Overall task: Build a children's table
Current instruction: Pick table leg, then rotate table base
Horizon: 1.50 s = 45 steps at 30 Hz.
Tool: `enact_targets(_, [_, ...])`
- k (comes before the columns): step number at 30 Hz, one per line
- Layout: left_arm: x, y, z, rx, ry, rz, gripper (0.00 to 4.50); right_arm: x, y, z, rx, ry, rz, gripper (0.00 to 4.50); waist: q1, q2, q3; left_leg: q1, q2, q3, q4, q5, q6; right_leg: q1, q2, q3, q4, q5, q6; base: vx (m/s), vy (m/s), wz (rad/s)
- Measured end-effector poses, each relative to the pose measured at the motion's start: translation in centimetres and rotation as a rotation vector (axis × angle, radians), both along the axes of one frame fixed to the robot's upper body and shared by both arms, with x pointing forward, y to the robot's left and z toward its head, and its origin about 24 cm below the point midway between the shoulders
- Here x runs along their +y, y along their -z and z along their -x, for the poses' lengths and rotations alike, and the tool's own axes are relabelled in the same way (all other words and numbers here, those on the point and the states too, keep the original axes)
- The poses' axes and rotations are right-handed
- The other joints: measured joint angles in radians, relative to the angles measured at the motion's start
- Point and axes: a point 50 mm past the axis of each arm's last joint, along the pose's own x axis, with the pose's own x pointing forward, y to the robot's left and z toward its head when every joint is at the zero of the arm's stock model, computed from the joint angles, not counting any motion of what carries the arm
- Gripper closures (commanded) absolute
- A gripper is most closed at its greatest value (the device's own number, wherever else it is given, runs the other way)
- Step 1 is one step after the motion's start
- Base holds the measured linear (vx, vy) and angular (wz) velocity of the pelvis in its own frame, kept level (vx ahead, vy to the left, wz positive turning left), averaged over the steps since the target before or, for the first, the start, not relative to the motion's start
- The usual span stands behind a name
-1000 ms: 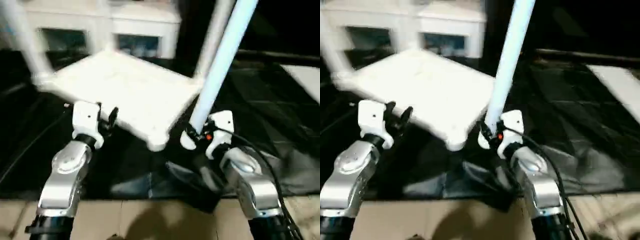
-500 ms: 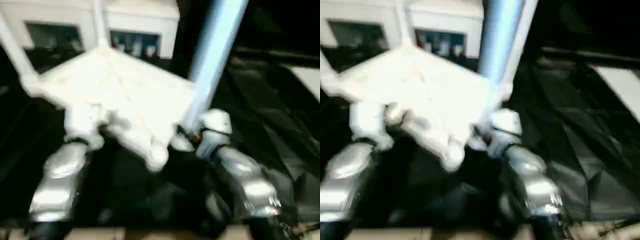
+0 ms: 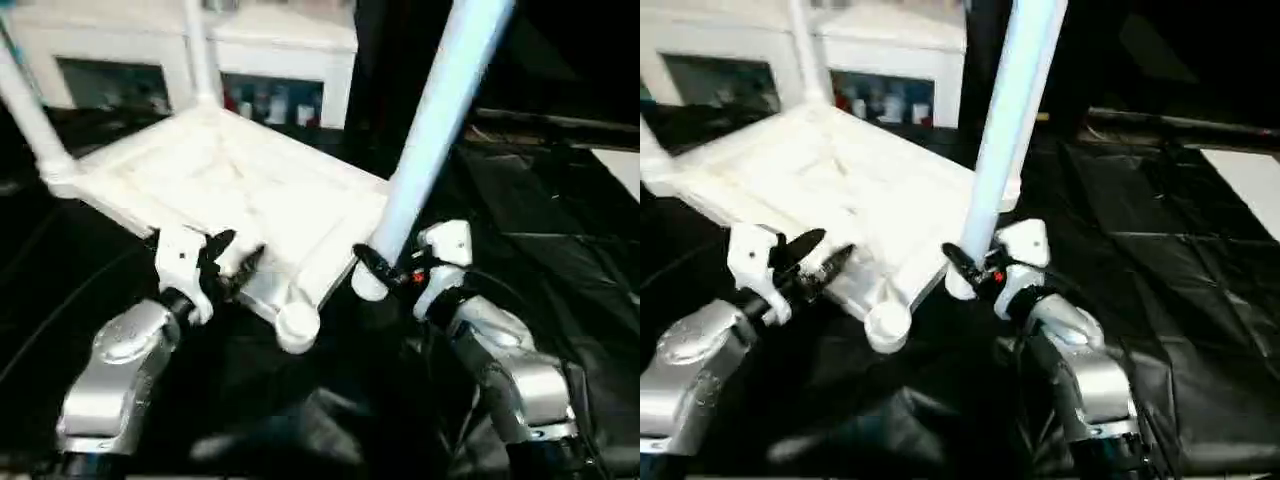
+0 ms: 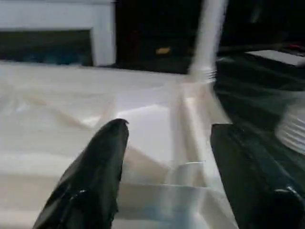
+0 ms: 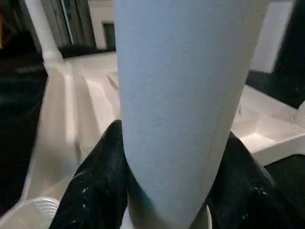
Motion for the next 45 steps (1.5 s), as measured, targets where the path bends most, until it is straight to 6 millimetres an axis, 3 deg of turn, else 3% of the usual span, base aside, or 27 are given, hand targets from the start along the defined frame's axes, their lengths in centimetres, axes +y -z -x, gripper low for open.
enact_targets(5, [0.6, -1.5, -1.8, -0.042, 0.339, -0.276, 0.99, -1.3, -1.1, 0.2, -0.027, -0.172, 0.037, 2.64, 0.001, -0.002, 0.001, -0.002, 0.0, 0.001, -0.017, 0.025, 0.003, -0.002, -0.005, -0.008, -0.001, 0.002, 0.0, -0.037, -0.013, 0.02])
enact_targets(8, [0.6, -1.0, -2.2, 0.031, 0.565, -0.42, 0.99, -1.5, -1.3, 0.5, -0.025, -0.267, 0.071, 2.64, 0.0, -0.002, 0.001, -0.003, 0.0, 0.002, -0.018, 0.029, 0.0, -0.003, -0.005, -0.008, -0.001, 0.012, -0.001, 0.0, 0.0, 0.0])
enact_targets(11, [2.0, -0.7, -3.1, 0.091, 0.665, -0.633, 0.99, -1.6, -1.3, 0.8, -0.017, -0.352, 0.114, 2.64, -0.003, -0.002, 0.001, -0.008, 0.001, 0.002, -0.02, 0.029, 0.0, -0.008, -0.005, -0.01, -0.001, 0.016, -0.005, 0.0, 0.0, 0.0])
enact_targets(17, [2.8, -1.4, -5.5, 0.132, 0.785, -0.917, 0.99, -1.6, -1.8, 0.8, -0.029, -0.468, 0.174, 2.64, 0.0, 0.001, 0.002, -0.018, 0.001, 0.003, -0.022, 0.03, 0.001, -0.016, -0.006, -0.011, -0.003, 0.016, -0.008, 0.0, 0.0, 0.0])
enact_targets(23, [1.5, -1.0, -6.7, 0.092, 0.846, -1.008, 0.99, -1.5, -1.8, 1.0, -0.018, -0.497, 0.175, 2.64, 0.007, 0.001, 0.002, -0.017, 0.001, 0.004, -0.023, 0.029, -0.001, -0.015, -0.006, -0.011, -0.003, 0.016, -0.009, 0.0, 0.0, 0.0])
enact_targets(30, [0.7, -1.3, -7.8, 0.029, 0.883, -1.08, 1.77, -1.1, -1.4, 1.4, 0.002, -0.569, 0.196, 2.64, 0.018, 0.005, 0.004, -0.016, 0.005, 0.007, -0.023, 0.033, -0.006, -0.014, -0.006, -0.012, -0.002, 0.018, -0.01, 0.0, 0.0, 0.0])
enact_targets(33, [0.7, -1.8, -8.0, 0.021, 0.916, -1.134, 1.84, -1.1, -1.5, 1.5, 0.003, -0.58, 0.2, 2.64, 0.022, 0.007, 0.004, -0.016, 0.009, 0.013, -0.023, 0.033, -0.007, -0.014, -0.006, -0.012, -0.002, 0.018, -0.01, 0.0, 0.0, 0.0])
enact_targets(41, [-0.2, -1.4, -7.9, 0.029, 1.047, -1.225, 2.65, -0.8, -1.3, 1.7, 0.011, -0.614, 0.204, 2.64, 0.026, 0.01, 0.005, -0.016, 0.01, 0.015, -0.023, 0.034, -0.007, -0.014, -0.006, -0.012, -0.003, 0.018, -0.01, 0.0, 0.0, 0.0])
enact_targets(45, [-0.5, -1.0, -7.8, 0.039, 1.075, -1.237, 2.85, -0.8, -1.2, 1.8, 0.013, -0.617, 0.204, 2.64, 0.026, 0.012, 0.005, -0.016, 0.01, 0.015, -0.023, 0.034, -0.008, -0.014, -0.006, -0.012, -0.002, 0.018, -0.011, 0.0, 0.0, 0.0])
